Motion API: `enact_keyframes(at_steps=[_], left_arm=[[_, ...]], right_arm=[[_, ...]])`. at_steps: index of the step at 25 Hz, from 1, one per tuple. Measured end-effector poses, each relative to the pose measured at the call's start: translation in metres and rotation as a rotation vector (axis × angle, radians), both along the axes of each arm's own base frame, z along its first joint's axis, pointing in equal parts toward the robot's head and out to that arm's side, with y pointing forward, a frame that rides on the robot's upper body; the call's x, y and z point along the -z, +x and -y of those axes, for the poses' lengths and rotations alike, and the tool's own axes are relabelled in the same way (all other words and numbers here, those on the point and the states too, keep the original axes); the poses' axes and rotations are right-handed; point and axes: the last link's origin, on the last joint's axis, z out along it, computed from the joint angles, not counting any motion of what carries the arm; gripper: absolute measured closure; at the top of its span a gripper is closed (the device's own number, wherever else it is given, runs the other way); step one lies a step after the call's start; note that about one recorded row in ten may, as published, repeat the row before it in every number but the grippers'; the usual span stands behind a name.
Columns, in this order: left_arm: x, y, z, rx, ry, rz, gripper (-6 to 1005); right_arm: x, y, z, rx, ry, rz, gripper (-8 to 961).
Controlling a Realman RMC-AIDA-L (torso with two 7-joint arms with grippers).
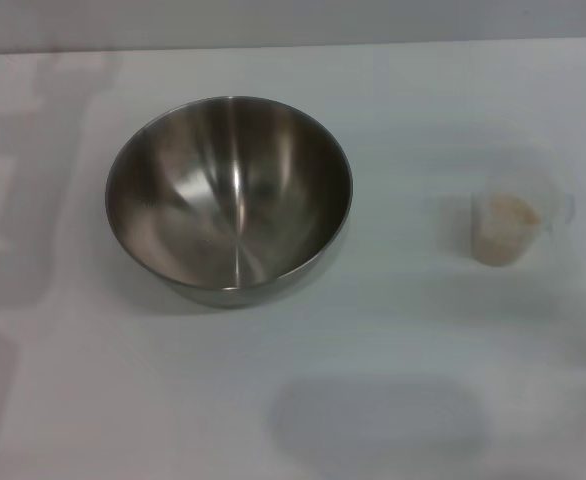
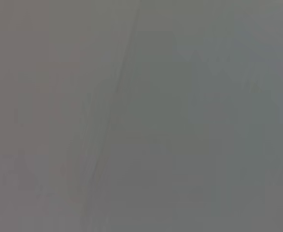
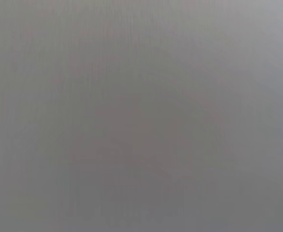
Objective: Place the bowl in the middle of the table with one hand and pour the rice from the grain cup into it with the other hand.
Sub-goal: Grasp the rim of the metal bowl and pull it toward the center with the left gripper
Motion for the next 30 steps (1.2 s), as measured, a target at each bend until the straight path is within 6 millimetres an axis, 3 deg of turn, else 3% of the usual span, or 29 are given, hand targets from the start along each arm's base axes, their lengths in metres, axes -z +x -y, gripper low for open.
enact_keyframes(at_steps=[3, 6, 11, 17, 30], left_arm=[[-0.004, 0.008, 0.001, -0.061, -0.092, -0.045, 204], [-0.01, 0.023, 0.016, -0.138, -0.284, -0.153, 204], [-0.004, 0.032, 0.031, -0.162, -0.514, -0.234, 203], [0.013, 0.032, 0.045, -0.214, -0.741, -0.311, 203], [0.04, 0.018, 0.054, -0.306, -0.921, -0.324, 204]], right_arm=[[0.0, 0.0, 0.0, -0.001, -0.001, -0.002, 322], [0.0, 0.0, 0.0, -0.002, -0.002, -0.005, 322], [0.001, 0.001, 0.0, 0.001, -0.007, -0.008, 322], [0.001, 0.0, -0.001, -0.003, -0.009, -0.007, 321], [0.002, -0.001, -0.002, -0.009, -0.016, -0.003, 321]])
